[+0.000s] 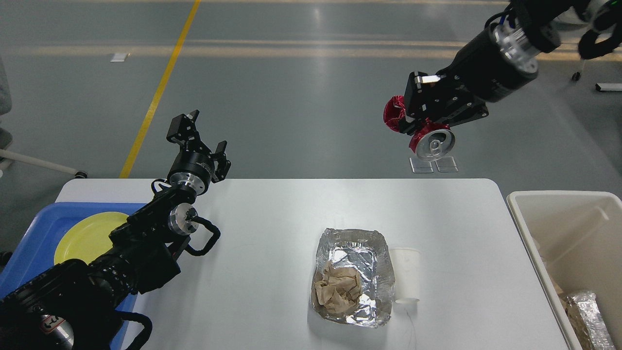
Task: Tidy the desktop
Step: 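Lift the red wrapper and carry it toward the white bin, then open the right gripper to drop the red wrapper into the bin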
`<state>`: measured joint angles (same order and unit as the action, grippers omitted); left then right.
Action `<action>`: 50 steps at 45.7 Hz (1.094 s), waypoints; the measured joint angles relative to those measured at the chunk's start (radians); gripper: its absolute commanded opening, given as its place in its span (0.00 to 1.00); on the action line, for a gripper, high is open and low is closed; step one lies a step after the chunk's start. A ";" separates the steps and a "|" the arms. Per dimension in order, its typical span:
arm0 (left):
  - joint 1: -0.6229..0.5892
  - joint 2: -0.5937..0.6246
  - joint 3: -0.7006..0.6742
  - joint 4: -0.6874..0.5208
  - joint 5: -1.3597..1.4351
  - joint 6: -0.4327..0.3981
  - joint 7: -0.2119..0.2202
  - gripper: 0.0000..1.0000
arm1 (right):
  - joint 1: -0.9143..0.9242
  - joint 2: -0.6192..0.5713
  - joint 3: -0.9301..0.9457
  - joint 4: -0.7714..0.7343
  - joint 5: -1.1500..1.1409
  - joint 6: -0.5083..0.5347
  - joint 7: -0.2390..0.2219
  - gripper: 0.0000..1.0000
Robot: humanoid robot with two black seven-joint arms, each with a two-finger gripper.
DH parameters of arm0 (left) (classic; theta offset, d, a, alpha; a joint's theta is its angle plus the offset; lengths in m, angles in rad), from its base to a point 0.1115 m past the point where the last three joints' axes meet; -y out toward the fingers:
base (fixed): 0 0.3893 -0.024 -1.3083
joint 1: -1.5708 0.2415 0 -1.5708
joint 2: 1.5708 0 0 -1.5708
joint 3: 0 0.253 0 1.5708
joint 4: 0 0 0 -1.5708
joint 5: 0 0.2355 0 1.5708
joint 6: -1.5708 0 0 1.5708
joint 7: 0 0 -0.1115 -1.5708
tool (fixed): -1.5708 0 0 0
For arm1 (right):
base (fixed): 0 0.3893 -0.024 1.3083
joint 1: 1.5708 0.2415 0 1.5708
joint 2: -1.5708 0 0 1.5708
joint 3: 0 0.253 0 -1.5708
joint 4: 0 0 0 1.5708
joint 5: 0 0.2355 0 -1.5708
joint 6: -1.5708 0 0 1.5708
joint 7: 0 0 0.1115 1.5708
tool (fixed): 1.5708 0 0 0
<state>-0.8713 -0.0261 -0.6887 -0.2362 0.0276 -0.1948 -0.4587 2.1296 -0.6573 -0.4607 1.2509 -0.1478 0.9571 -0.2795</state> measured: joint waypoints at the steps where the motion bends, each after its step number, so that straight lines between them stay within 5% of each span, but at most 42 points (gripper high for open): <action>1: 0.000 0.000 0.000 0.000 0.000 0.000 0.000 1.00 | 0.014 -0.013 0.005 0.015 0.005 0.001 0.000 0.00; 14: 0.000 0.000 0.000 0.000 0.000 0.000 0.000 1.00 | 0.102 -0.115 0.016 0.133 0.022 0.003 -0.003 0.00; 27: 0.000 0.000 0.000 0.000 0.000 0.000 0.000 1.00 | -0.230 -0.063 -0.018 -0.084 -0.282 -0.007 -0.006 0.00; 50: 0.000 0.000 0.000 0.000 0.000 0.000 0.000 1.00 | -0.736 0.039 -0.115 -0.503 -0.614 -0.410 -0.003 0.00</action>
<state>-0.8713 -0.0261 -0.6888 -0.2362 0.0275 -0.1948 -0.4587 1.3935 -0.6184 -0.5762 0.7478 -0.7621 0.5472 -0.2821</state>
